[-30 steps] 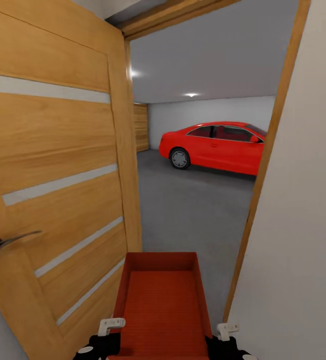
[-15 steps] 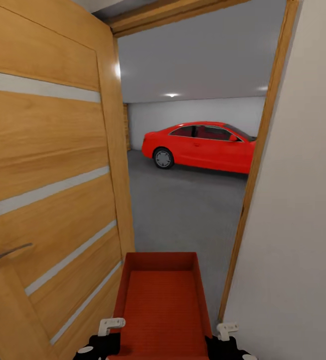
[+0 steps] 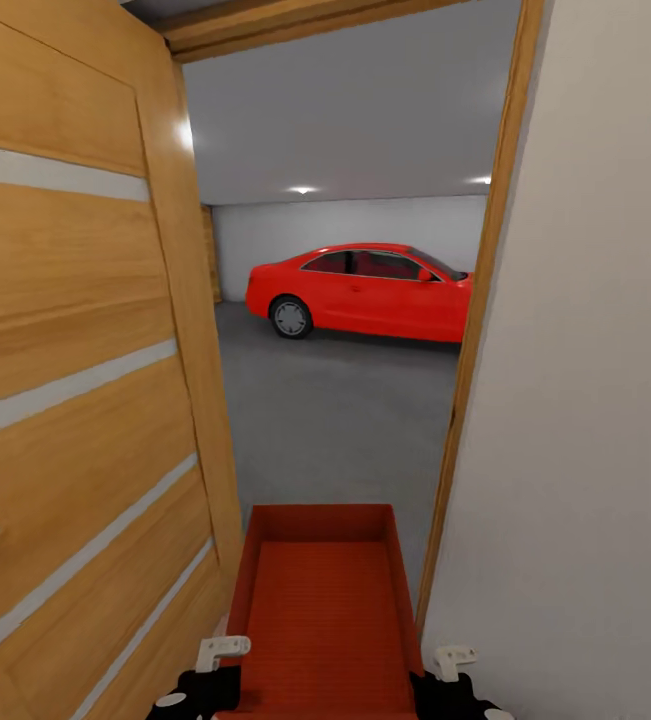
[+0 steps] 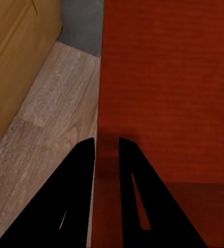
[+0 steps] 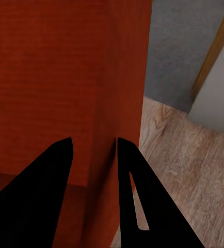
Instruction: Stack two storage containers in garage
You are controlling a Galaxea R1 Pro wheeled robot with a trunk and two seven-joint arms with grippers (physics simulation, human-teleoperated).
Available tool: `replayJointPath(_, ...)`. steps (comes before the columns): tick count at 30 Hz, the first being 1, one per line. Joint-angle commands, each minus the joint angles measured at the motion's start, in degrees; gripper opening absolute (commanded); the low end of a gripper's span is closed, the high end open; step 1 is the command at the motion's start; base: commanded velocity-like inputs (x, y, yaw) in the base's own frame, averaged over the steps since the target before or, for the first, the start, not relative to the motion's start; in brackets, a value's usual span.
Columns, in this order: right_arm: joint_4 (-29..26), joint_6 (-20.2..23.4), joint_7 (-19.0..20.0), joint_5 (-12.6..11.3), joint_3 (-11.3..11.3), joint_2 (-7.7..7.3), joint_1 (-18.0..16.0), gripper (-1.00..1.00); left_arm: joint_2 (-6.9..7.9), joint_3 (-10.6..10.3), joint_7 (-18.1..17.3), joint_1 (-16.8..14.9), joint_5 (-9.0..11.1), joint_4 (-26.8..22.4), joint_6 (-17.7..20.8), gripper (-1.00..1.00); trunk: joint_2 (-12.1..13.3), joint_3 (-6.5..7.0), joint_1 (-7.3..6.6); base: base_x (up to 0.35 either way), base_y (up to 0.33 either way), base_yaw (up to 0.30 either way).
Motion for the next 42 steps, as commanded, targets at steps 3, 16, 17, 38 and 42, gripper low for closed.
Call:
replayJointPath(3, 0.21, -0.12, -0.06, -0.38, 0.47, -0.29, -0.03, -1.00, 0.51, 0.17, 0.29, -0.04, -0.55, -4.30, -1.16, -1.00, -0.08, -0.10, 0.04, 0.209, 0.210, -0.231)
replayJointPath(16, 0.21, -0.12, -0.06, -0.38, 0.47, -0.29, -0.03, -1.00, 0.52, 0.19, 0.29, -0.05, -0.53, -4.30, -1.16, -1.00, -0.08, -0.10, 0.04, 0.190, 0.231, -0.196)
replayJointPath(17, 0.21, -0.12, -0.06, -0.38, 0.47, -0.30, -0.03, -1.00, 0.52, 0.19, 0.29, -0.07, -0.54, -4.30, -1.16, -1.00, -0.08, -0.10, 0.04, 0.167, 0.231, -0.150)
replayJointPath(38, 0.21, -0.21, -0.06, -0.38, 0.47, -0.29, -0.04, -1.00, 0.52, 0.19, 0.29, -0.04, -0.55, -4.30, -1.16, -1.00, -0.08, -0.10, 0.04, 0.019, 0.031, -0.012)
replayJointPath(42, 0.21, -0.21, -0.06, -0.38, 0.47, -0.30, -0.03, -1.00, 0.52, 0.19, 0.29, -0.02, -0.55, -4.30, -1.16, -1.00, -0.08, -0.10, 0.04, 0.119, 0.225, -0.191)
